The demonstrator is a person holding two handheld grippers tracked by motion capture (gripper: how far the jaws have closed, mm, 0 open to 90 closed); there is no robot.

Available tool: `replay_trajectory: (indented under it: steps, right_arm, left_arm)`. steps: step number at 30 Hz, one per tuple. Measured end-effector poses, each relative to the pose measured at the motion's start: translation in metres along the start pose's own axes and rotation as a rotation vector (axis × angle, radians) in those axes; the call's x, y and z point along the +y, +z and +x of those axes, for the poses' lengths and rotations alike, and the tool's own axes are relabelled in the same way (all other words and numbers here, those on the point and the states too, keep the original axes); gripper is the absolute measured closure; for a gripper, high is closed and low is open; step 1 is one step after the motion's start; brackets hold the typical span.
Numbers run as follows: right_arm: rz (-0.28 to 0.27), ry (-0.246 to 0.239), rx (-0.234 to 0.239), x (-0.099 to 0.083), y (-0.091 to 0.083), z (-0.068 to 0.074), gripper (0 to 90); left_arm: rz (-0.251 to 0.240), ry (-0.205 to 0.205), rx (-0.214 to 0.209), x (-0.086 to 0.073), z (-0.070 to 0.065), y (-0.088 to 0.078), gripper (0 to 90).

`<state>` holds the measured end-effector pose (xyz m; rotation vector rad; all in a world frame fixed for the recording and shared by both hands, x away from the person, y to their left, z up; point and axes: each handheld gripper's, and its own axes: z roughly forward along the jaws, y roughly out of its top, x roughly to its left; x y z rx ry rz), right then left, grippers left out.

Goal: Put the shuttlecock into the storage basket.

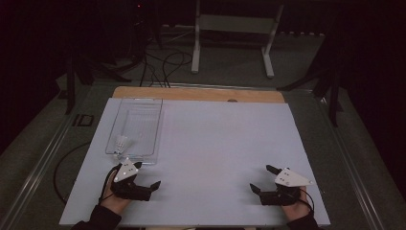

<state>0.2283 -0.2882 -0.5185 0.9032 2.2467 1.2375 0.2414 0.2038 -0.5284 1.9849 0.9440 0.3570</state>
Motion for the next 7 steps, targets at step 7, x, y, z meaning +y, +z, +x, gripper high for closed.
replay_trajectory:
  steps: [7]
  right_arm:
    - [-0.004,-0.005,0.0,-0.0005,-0.0008,-0.0005,10.1]
  left_arm:
    - [-0.002,0.006,-0.001,0.0002,-0.0006,-0.0003,0.2]
